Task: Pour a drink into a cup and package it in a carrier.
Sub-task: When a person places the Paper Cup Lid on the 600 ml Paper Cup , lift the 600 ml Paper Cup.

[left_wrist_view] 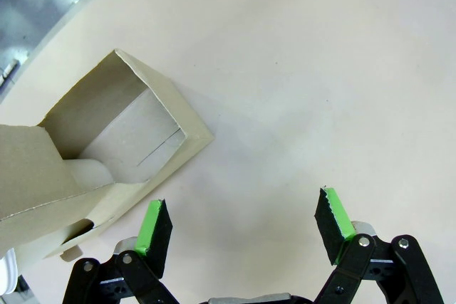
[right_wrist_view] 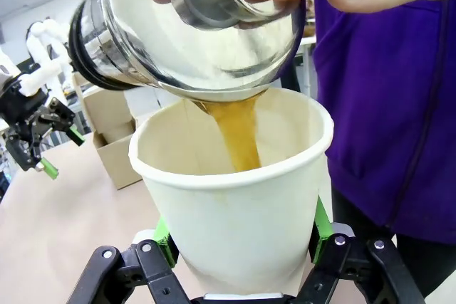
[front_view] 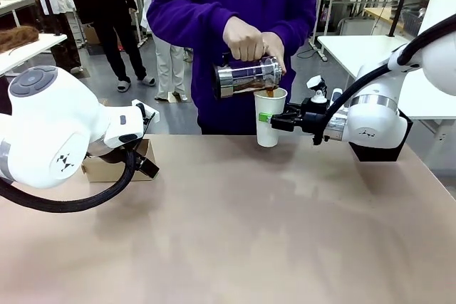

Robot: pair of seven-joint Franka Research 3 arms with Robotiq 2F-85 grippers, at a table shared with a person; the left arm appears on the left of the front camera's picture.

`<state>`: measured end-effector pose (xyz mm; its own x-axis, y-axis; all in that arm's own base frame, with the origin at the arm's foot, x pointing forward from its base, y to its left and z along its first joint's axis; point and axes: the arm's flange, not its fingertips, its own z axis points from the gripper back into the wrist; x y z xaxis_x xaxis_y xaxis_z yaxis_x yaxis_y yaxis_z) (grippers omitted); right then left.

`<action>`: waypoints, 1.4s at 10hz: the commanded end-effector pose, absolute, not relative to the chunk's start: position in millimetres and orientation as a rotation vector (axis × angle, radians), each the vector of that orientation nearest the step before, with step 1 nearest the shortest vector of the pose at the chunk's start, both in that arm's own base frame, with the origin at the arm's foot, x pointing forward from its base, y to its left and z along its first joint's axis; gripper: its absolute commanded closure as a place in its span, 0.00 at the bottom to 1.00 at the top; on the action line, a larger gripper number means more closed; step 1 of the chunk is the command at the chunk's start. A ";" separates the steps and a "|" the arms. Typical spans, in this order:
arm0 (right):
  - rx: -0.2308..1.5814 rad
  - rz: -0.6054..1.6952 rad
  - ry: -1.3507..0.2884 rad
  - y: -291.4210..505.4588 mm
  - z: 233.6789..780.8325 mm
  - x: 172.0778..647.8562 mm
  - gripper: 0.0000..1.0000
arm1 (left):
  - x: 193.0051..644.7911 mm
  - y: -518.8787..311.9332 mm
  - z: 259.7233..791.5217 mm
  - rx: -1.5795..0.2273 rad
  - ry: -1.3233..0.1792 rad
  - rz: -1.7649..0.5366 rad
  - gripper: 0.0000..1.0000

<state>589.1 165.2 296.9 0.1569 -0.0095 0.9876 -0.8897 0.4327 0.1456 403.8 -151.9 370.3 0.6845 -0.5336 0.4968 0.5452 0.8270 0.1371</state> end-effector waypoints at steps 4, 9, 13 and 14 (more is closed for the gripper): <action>0.926 0.777 -1.260 167.4 300.4 587.9 0.20 | 403.5 -151.7 370.6 -0.024 -0.550 -0.604 0.00; 0.926 0.777 -1.260 167.4 300.4 587.9 0.20 | 403.5 -151.7 370.6 -0.024 -0.550 -0.604 0.00; 0.926 0.777 -1.260 167.4 300.4 587.9 0.20 | 403.5 -151.7 370.6 -0.024 -0.550 -0.604 0.00; 0.926 0.777 -1.260 167.4 300.4 587.9 0.20 | 403.5 -151.7 370.6 -0.024 -0.550 -0.604 0.00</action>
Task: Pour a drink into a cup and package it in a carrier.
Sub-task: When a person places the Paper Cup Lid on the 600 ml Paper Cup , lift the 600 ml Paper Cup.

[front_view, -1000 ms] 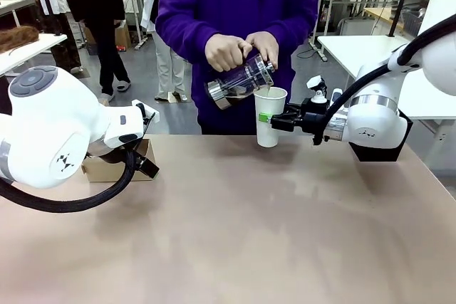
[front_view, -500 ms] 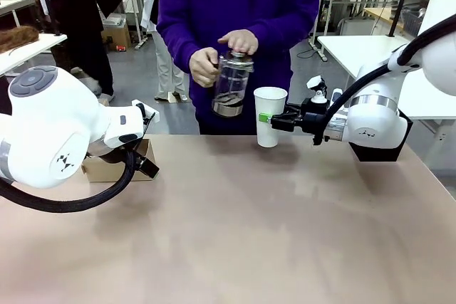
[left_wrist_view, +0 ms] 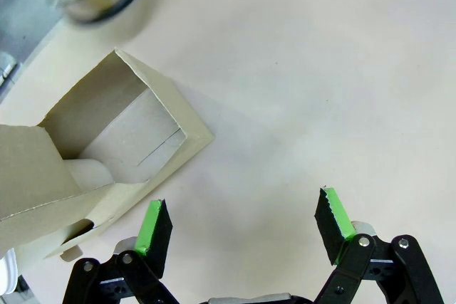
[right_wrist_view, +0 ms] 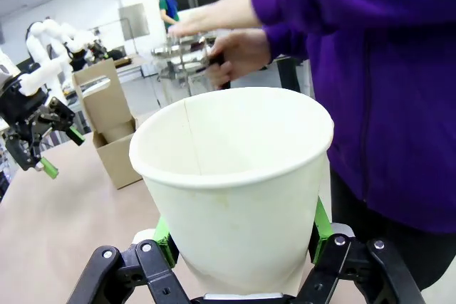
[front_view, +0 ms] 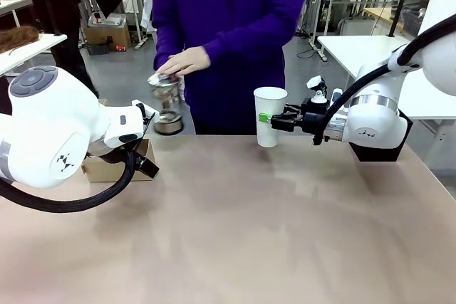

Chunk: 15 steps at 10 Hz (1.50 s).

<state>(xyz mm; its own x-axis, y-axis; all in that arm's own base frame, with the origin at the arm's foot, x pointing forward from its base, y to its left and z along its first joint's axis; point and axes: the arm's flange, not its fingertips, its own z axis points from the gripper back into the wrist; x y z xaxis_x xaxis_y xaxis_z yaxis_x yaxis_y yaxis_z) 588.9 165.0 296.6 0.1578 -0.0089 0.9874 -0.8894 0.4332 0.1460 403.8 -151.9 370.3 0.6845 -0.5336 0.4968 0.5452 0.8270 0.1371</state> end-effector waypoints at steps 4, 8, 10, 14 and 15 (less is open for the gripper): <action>0.926 0.777 -1.260 167.4 300.4 587.9 0.20 | 403.5 -151.7 370.6 -0.024 -0.550 -0.604 0.00; 0.926 0.777 -1.260 167.4 300.4 587.9 0.20 | 403.5 -151.7 370.6 -0.024 -0.550 -0.604 0.00; 0.926 0.777 -1.260 167.4 300.4 587.9 0.20 | 403.5 -151.7 370.6 -0.024 -0.550 -0.604 0.00; 0.926 0.777 -1.260 167.4 300.4 587.9 0.20 | 403.5 -151.7 370.6 -0.024 -0.550 -0.604 0.00; 0.926 0.777 -1.260 167.4 300.4 587.9 0.20 | 403.5 -151.7 370.6 -0.024 -0.550 -0.604 0.00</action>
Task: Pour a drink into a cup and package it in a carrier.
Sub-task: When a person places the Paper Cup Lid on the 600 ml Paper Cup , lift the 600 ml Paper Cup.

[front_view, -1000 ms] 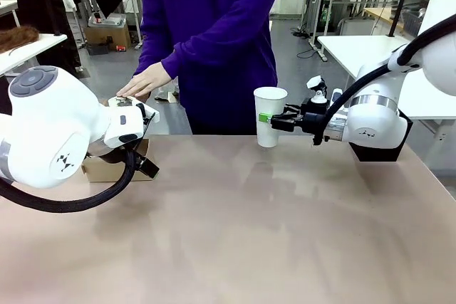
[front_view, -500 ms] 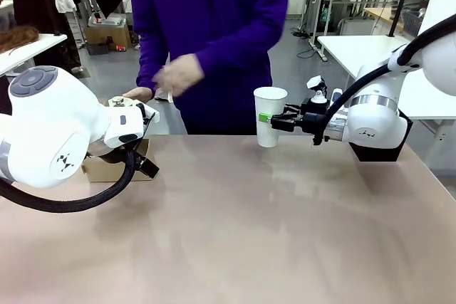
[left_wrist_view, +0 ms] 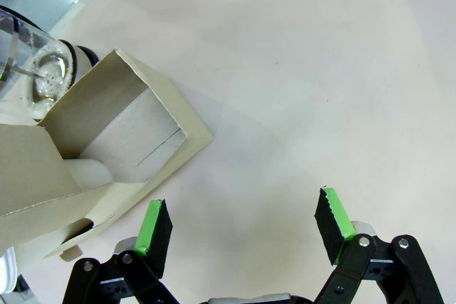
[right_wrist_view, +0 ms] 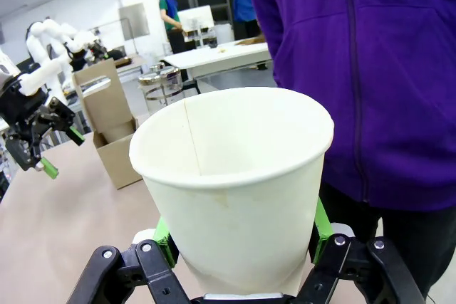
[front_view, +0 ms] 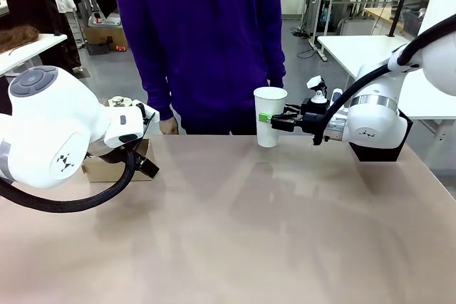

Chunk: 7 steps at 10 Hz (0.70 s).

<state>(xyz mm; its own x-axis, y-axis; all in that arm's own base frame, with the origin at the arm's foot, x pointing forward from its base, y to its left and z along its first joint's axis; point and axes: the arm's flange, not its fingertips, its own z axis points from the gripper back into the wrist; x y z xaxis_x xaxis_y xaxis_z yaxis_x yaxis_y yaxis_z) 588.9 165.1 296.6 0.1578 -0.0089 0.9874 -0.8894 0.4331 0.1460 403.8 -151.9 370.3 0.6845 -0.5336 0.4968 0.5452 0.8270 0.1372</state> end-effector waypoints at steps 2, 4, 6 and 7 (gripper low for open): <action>0.926 0.777 -1.260 167.4 300.4 587.9 0.20 | 403.5 -151.7 370.6 -0.024 -0.550 -0.604 0.00; 0.926 0.777 -1.260 167.4 300.4 587.9 0.20 | 403.5 -151.7 370.6 -0.024 -0.550 -0.604 0.00; 0.926 0.777 -1.260 167.4 300.4 587.9 0.20 | 403.5 -151.7 370.6 -0.024 -0.550 -0.604 0.00; 0.926 0.777 -1.260 167.4 300.4 587.9 0.20 | 403.5 -151.7 370.6 -0.024 -0.550 -0.604 0.00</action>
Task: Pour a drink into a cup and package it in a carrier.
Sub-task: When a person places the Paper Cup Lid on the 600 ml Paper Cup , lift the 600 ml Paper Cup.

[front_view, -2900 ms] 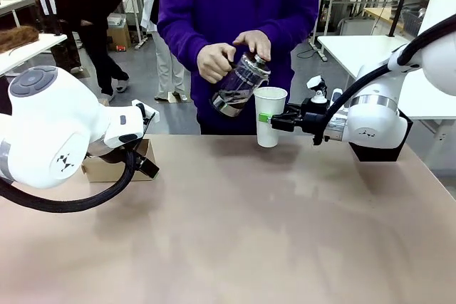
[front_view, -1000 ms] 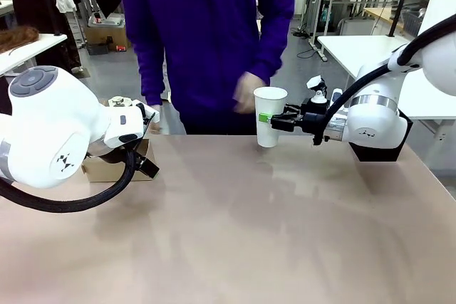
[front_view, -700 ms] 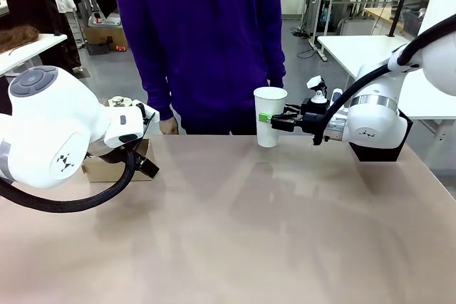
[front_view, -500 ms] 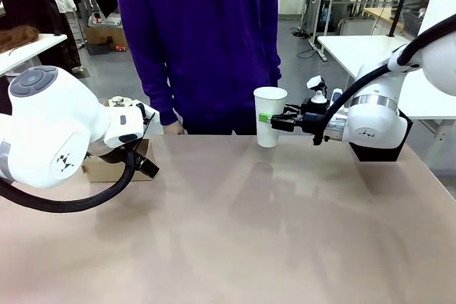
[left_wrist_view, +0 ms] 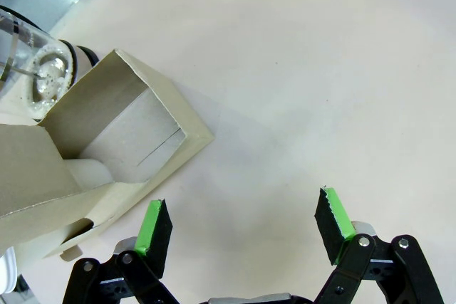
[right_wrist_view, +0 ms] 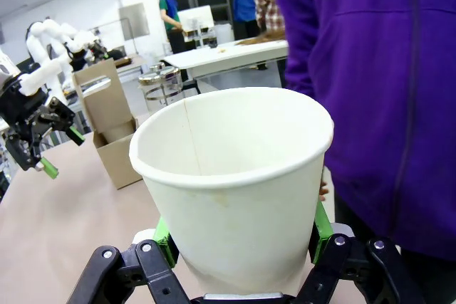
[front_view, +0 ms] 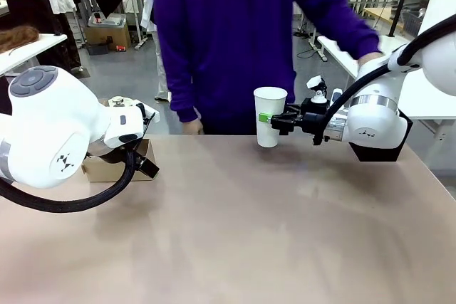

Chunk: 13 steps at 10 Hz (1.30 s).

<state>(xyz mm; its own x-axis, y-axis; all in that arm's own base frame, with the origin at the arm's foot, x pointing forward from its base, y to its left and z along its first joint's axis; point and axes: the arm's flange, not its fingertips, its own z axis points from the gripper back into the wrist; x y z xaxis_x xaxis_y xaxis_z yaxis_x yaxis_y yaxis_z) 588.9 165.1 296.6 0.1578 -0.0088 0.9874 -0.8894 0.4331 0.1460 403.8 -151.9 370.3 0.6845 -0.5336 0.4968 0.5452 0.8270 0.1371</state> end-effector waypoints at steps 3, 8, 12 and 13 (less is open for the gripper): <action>0.926 0.777 -1.260 167.4 300.4 587.9 0.20 | 403.5 -151.7 370.6 -0.024 -0.550 -0.604 0.00; 0.926 0.777 -1.260 167.4 300.4 587.9 0.20 | 403.5 -151.7 370.6 -0.024 -0.550 -0.604 0.00; 0.926 0.777 -1.260 167.4 300.4 587.9 0.20 | 403.5 -151.7 370.6 -0.024 -0.550 -0.604 0.00; 0.926 0.777 -1.260 167.4 300.4 587.9 0.20 | 403.5 -151.7 370.6 -0.024 -0.550 -0.604 0.00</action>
